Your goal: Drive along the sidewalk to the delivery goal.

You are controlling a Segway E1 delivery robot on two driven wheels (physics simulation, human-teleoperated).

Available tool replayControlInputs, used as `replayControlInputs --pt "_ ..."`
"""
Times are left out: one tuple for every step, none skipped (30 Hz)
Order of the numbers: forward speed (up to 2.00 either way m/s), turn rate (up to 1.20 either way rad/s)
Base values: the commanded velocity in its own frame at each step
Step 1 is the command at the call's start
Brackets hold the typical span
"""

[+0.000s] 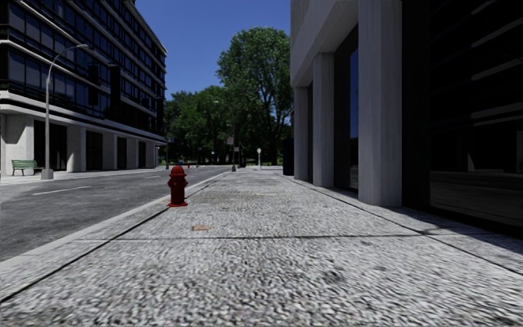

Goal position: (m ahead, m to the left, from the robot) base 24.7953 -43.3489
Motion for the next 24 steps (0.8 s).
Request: replayControlInputs --pt "2.00 0.00" --pt "2.00 0.00" --pt "2.00 0.00" --pt "2.00 0.00" --pt "2.00 0.00" --pt "2.00 0.00" --pt "2.00 0.00" --pt "2.00 0.00" --pt "2.00 0.00" --pt "2.00 0.00" --pt "2.00 0.00" --pt "2.00 0.00" --pt "2.00 0.00" --pt "2.00 0.00" --pt "2.00 0.00" --pt "2.00 0.00" --pt "2.00 0.00" --pt "2.00 0.00" --pt "2.00 0.00" --pt "2.00 0.00" --pt "2.00 0.00" --pt "2.00 0.00" --pt "2.00 0.00" --pt "2.00 0.00"
